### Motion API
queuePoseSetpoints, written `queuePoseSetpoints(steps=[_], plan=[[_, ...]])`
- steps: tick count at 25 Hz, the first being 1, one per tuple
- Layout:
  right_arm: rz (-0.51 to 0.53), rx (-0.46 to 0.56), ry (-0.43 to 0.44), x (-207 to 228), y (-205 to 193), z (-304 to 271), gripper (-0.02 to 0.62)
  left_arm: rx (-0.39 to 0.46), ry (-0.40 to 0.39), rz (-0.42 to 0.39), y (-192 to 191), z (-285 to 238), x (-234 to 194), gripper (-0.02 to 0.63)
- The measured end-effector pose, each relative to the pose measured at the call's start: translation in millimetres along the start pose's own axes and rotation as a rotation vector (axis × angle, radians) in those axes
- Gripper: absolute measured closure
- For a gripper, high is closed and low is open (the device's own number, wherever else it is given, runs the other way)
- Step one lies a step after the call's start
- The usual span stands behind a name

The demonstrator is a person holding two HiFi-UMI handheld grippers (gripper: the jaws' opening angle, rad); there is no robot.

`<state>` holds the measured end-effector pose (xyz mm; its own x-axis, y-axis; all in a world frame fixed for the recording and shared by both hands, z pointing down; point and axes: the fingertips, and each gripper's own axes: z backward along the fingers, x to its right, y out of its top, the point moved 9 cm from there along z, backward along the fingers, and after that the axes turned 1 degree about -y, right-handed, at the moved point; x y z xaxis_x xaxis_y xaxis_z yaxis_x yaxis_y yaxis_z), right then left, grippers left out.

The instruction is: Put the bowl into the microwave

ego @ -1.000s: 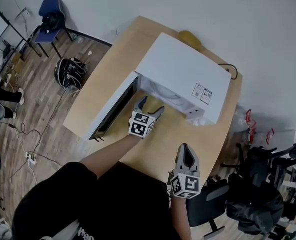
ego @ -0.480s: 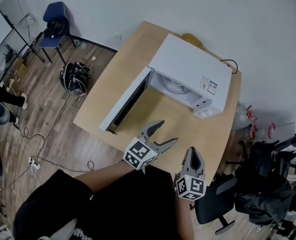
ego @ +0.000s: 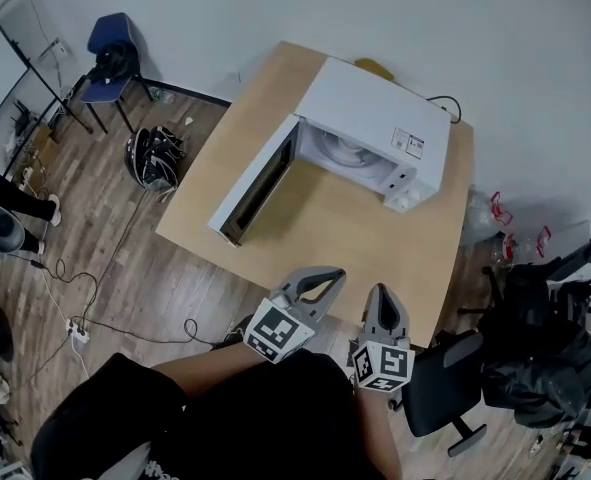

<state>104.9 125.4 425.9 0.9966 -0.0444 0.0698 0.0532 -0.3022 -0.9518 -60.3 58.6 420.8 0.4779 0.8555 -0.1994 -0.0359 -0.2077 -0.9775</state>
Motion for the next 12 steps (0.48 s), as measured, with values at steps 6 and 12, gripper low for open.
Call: queuePoseSetpoints(steps=[6, 12], plan=[[0.066, 0.041, 0.022, -3.6, 6.2, 59.2, 0.535, 0.003, 0.197, -0.058, 3.2, 31.2, 52.3, 0.594], [0.120, 0.011, 0.024, -13.3, -26.9, 135.7, 0.535, -0.035, 0.263, -0.022, -23.9, 72.1, 131.4, 0.594]])
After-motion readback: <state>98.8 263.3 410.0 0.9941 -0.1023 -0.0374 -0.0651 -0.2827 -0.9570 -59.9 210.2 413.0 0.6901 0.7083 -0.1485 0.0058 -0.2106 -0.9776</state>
